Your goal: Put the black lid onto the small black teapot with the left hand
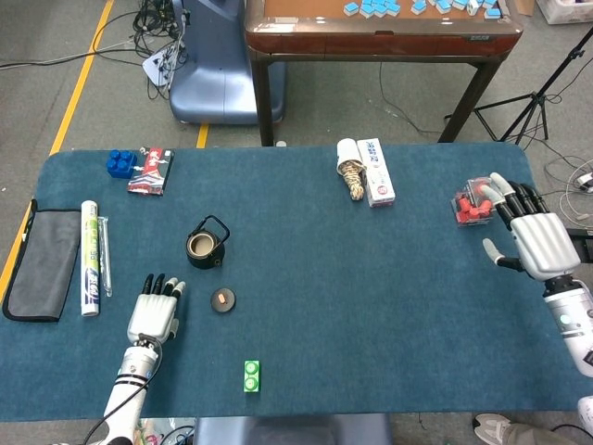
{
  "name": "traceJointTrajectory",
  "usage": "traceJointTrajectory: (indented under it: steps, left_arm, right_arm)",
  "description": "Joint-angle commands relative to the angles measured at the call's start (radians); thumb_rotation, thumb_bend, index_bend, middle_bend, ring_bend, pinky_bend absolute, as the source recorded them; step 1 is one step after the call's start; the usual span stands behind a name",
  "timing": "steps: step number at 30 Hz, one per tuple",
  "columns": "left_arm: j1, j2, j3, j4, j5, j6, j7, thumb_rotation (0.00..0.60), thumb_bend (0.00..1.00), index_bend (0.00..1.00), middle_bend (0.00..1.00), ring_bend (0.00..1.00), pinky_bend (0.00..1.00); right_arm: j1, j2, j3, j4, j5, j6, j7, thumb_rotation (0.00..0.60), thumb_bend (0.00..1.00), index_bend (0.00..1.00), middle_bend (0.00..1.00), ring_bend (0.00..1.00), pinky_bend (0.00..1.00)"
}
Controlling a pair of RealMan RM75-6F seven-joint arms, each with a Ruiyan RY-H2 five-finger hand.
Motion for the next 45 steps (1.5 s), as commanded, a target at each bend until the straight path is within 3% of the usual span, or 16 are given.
traceJointTrajectory:
  steps: [1,20,45]
  left_arm:
    - [-0.013,-0.026,0.006,0.008,-0.014,0.019,0.029,0.6,0.37,0.16,0.15,0.0,0.0]
    - [-0.134,-0.132,-0.019,0.036,-0.138,0.005,0.178,0.6,0.37,0.16,0.15,0.0,0.0]
    - [-0.225,-0.186,-0.018,0.049,-0.224,0.05,0.256,0.6,0.37,0.16,0.15,0.0,0.0]
  right_arm:
    - [0.0,-0.004,-0.004,0.011,-0.007,0.001,0.014,0.6,0.39,0.0,0.0,0.0,0.0]
    - [-0.016,0.0,-0.018,0.071,-0.024,0.022,0.096,0.6,0.39,0.0,0.0,0.0,0.0]
    - [-0.026,-0.023,-0.03,0.164,-0.046,0.042,0.203,0.6,0.39,0.0,0.0,0.0,0.0]
